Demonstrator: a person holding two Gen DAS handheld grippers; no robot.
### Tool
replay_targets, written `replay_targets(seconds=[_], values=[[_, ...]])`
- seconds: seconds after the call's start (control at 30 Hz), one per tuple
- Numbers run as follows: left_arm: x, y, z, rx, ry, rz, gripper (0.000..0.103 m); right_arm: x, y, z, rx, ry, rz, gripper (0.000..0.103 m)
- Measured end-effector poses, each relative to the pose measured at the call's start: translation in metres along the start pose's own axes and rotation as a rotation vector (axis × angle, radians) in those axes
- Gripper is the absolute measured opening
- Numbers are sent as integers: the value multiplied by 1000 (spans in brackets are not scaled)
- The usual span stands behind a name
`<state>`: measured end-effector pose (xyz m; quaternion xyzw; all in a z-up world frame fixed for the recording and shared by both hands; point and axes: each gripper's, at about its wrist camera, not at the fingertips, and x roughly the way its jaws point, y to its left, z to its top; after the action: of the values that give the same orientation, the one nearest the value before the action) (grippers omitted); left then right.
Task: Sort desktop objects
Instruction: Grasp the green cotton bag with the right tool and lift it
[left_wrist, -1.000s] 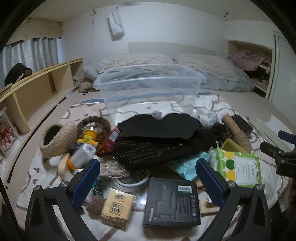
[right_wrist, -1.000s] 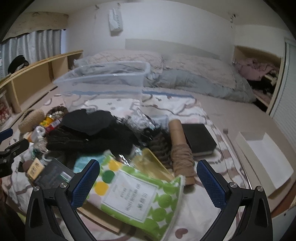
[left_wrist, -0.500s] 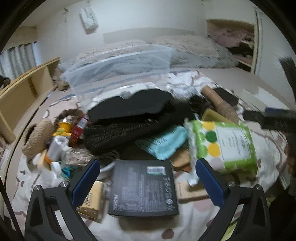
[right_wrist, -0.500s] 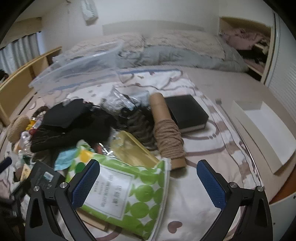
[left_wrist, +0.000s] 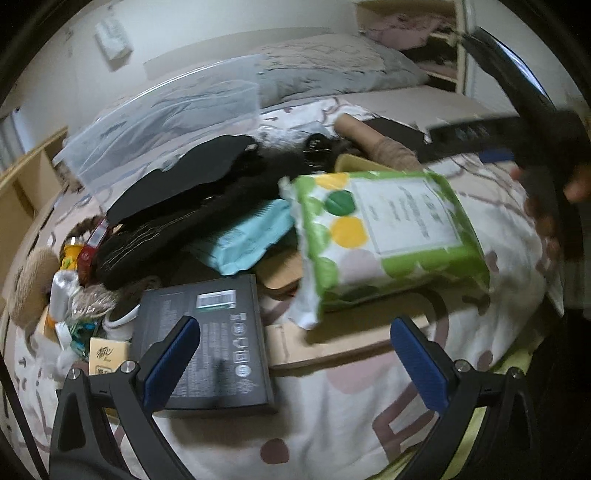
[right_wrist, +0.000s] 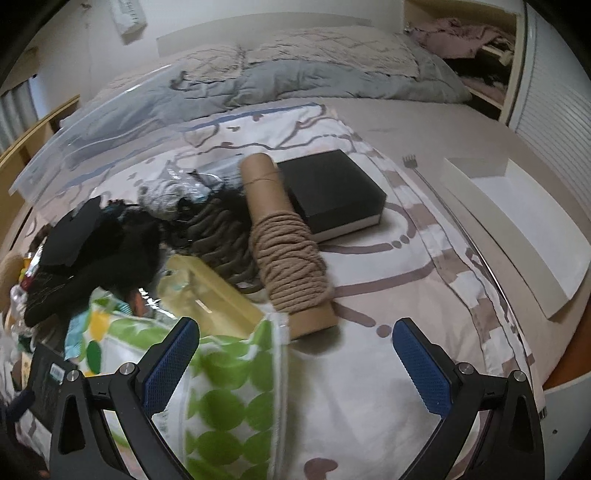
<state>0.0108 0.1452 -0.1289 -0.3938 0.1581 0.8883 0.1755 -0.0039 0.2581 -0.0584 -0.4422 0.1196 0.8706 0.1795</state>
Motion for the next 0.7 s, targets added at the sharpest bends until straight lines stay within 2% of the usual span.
replay_targets(seconds=[0.2, 0.37, 0.53, 0.7], values=[[8, -16, 1, 74, -15, 43, 103, 17, -18, 2, 41, 32, -42, 103], [23, -18, 6, 63, -11, 60, 103, 26, -26, 3, 64, 56, -44, 103], [33, -18, 7, 53, 2, 67, 103, 30, -21, 4, 19, 48, -73, 103], [32, -11, 14, 3, -21, 62, 103, 35, -14, -2, -19, 85, -76, 103]])
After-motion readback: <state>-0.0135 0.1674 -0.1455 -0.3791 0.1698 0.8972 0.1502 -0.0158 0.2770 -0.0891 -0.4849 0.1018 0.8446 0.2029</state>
